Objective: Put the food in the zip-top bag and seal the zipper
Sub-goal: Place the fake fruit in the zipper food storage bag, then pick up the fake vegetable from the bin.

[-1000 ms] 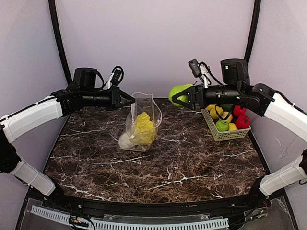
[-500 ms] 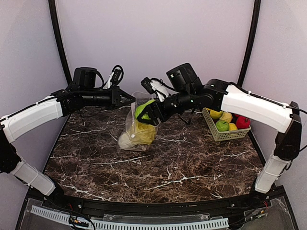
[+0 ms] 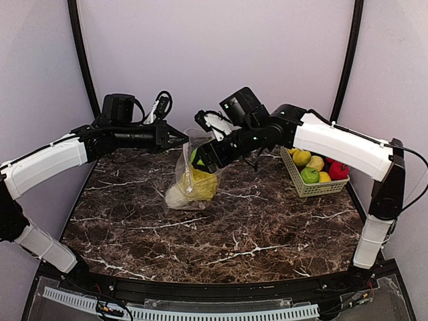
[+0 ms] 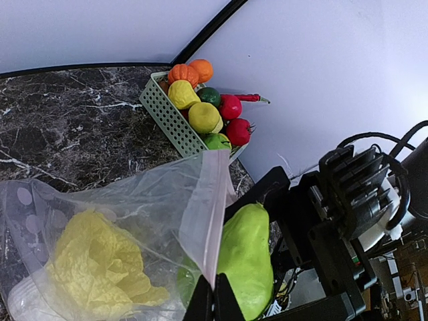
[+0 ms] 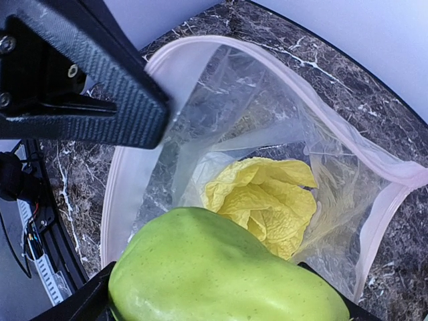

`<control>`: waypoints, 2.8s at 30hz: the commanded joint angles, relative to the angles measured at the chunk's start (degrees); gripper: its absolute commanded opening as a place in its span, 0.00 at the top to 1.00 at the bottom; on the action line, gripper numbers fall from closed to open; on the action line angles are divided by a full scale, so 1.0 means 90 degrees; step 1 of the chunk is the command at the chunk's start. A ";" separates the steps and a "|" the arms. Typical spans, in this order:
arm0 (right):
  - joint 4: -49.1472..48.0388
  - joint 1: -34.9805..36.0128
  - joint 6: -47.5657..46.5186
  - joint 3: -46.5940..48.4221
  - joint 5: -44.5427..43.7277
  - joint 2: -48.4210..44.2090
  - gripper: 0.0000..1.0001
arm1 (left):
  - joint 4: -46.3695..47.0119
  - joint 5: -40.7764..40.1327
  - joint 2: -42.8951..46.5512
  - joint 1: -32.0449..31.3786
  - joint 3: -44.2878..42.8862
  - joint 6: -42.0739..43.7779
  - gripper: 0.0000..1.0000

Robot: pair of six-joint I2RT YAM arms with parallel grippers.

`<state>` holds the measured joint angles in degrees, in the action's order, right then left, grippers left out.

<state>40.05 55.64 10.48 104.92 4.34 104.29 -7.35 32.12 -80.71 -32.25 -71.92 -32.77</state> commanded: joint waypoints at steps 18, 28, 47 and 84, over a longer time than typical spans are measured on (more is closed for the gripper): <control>-0.0304 0.0029 0.0089 -0.0073 0.0303 -0.0531 0.10 | 0.0120 0.0036 0.0234 0.0038 0.0081 0.0018 0.99; -0.0820 -0.0103 0.0268 -0.1426 -0.0949 -0.2217 0.05 | 0.0089 -0.0124 0.0319 0.0038 0.0133 0.0044 1.00; 0.0228 -0.3927 0.1200 -0.3598 -0.1792 -0.3025 0.01 | 0.0038 -0.0173 0.0380 0.0038 0.0225 0.0009 0.99; -0.1077 -0.6846 0.0291 -0.4242 -0.1200 -0.1406 0.02 | -0.0010 -0.0244 0.0571 0.0038 0.0367 0.0019 0.99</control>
<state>32.51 -5.69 13.93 65.25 -7.16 90.35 -7.40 30.28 -77.54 -32.25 -69.21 -32.80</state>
